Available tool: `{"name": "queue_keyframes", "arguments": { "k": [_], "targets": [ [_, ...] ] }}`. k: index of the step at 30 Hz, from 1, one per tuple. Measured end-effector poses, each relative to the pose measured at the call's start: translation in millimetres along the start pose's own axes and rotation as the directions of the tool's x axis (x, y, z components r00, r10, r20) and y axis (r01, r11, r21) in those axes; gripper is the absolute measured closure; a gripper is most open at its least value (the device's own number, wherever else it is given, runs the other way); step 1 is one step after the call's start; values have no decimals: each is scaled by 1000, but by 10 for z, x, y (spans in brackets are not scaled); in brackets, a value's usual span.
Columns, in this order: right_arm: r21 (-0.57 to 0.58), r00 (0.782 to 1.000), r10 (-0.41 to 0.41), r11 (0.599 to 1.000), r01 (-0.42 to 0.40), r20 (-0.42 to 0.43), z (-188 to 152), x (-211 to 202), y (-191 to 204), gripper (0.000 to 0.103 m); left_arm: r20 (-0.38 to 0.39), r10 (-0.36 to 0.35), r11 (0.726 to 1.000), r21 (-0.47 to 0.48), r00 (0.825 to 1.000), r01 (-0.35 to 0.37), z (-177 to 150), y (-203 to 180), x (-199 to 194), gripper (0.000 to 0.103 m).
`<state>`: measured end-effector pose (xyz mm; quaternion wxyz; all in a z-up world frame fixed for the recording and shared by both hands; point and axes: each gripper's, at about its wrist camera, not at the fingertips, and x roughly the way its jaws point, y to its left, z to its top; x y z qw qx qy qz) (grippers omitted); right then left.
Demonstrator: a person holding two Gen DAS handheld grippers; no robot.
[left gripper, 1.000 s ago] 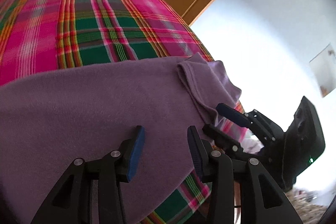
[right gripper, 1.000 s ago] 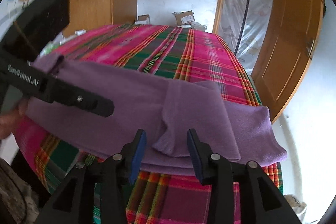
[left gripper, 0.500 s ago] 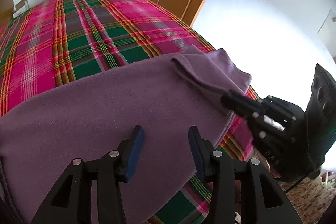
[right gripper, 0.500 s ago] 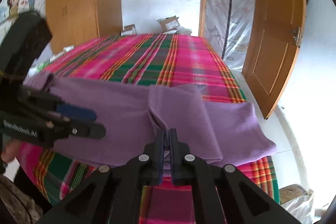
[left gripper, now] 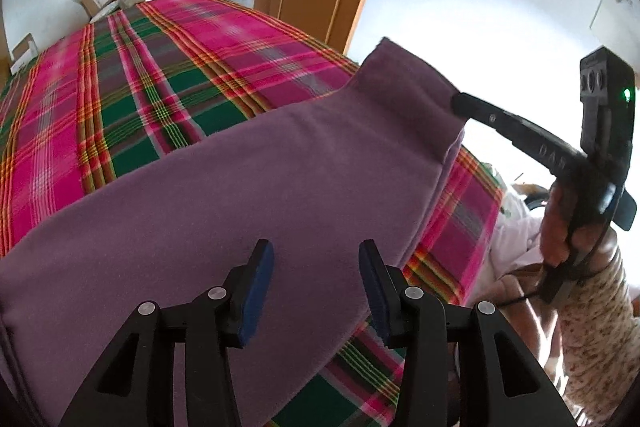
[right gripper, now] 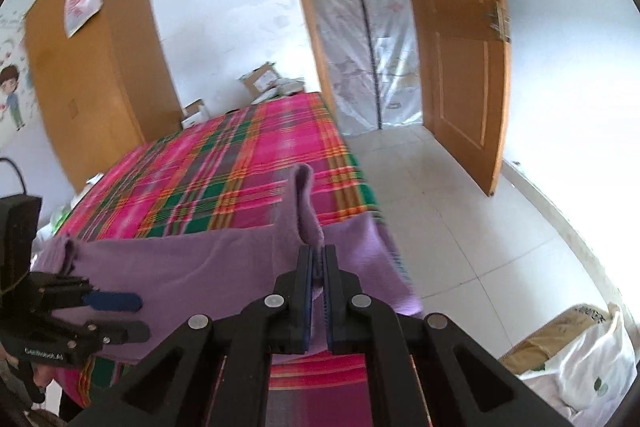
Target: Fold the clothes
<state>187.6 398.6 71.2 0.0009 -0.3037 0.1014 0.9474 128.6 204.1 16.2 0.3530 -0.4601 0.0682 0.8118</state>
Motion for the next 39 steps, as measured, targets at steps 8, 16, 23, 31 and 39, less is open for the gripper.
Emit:
{"name": "queue_keyframes", "arguments": {
  "k": [8,16,23,31,39],
  "targets": [
    [116,999,-35,993,39,-34,-11,120,-407,98,-20,-27,999,38,999,28,43,-75,49,57],
    [207,992,-33,977,58,-120,-28,339,-615,98,-56,-33,989,140,998,40,67,-258,103,57],
    [192,995,-57,979,73,-88,18,200,-560,99,-78,-52,986,154,996,63,12,-280,79,57],
    [188,984,-112,972,138,-142,-63,318,-570,99,-98,-119,982,136,988,132,0,-254,63,57],
    [280,986,-129,948,154,-103,-22,140,-676,96,-127,-121,981,134,985,137,66,-324,55,57]
  ]
}}
